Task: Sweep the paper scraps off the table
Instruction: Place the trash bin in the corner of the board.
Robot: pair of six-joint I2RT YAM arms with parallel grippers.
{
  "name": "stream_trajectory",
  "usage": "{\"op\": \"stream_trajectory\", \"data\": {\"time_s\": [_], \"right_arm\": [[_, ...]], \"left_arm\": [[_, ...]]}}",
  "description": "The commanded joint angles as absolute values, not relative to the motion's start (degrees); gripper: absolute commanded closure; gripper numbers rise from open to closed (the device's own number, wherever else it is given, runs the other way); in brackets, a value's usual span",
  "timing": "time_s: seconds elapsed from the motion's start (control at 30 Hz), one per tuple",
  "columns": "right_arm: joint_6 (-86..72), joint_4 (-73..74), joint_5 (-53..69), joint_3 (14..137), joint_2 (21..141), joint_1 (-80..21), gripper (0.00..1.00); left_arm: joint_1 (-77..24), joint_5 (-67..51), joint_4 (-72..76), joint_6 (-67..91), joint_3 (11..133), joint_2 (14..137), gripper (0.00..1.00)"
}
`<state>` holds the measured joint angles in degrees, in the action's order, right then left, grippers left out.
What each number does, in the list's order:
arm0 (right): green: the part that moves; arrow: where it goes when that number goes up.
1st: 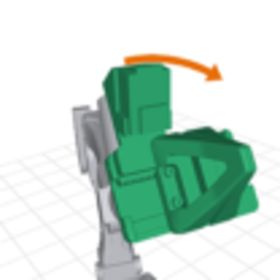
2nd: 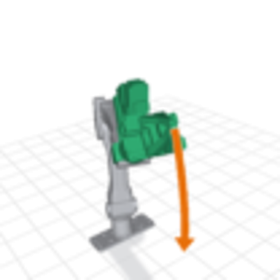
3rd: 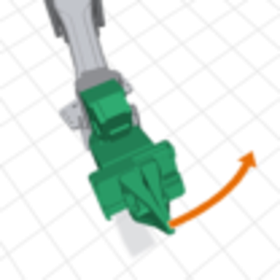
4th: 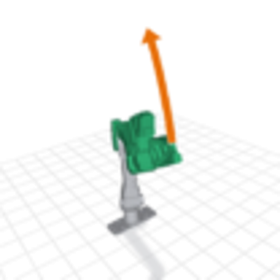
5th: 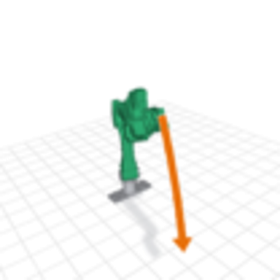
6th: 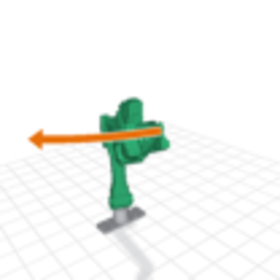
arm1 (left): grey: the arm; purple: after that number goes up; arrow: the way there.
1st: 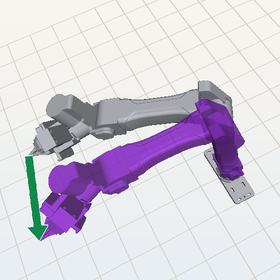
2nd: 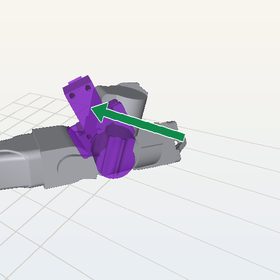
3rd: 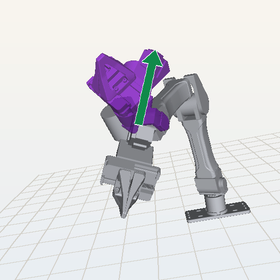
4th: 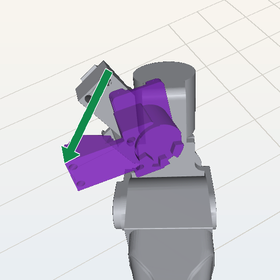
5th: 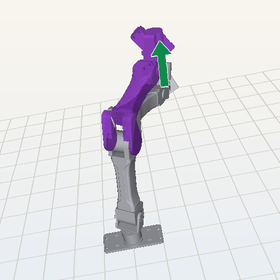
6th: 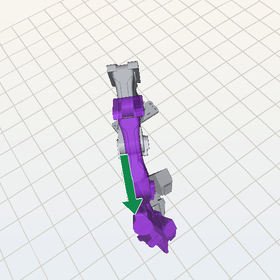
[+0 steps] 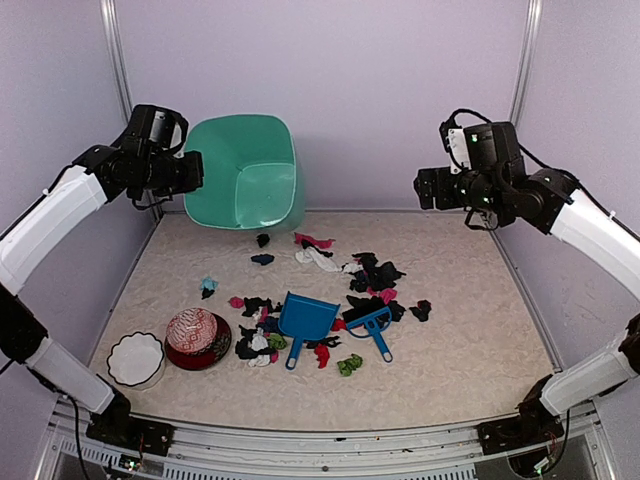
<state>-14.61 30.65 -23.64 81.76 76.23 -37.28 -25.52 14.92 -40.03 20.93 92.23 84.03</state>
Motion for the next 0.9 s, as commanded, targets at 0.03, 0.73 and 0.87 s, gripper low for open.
{"op": "stream_trajectory", "data": {"time_s": [0.03,0.73,0.87], "right_arm": [[-16.59,30.29,-14.46,76.38,77.34,-33.68,0.06],[-17.4,26.61,-10.2,68.42,79.57,-32.26,0.06],[-17.49,26.23,-9.83,67.45,79.44,-32.0,0.06]], "left_arm": [[-20.27,18.04,-43.31,19.25,92.29,80.69,1.0],[-6.71,10.92,-48.43,14.75,90.38,86.58,1.0],[-5.81,10.12,-47.9,14.42,90.88,88.6,1.0]]}}
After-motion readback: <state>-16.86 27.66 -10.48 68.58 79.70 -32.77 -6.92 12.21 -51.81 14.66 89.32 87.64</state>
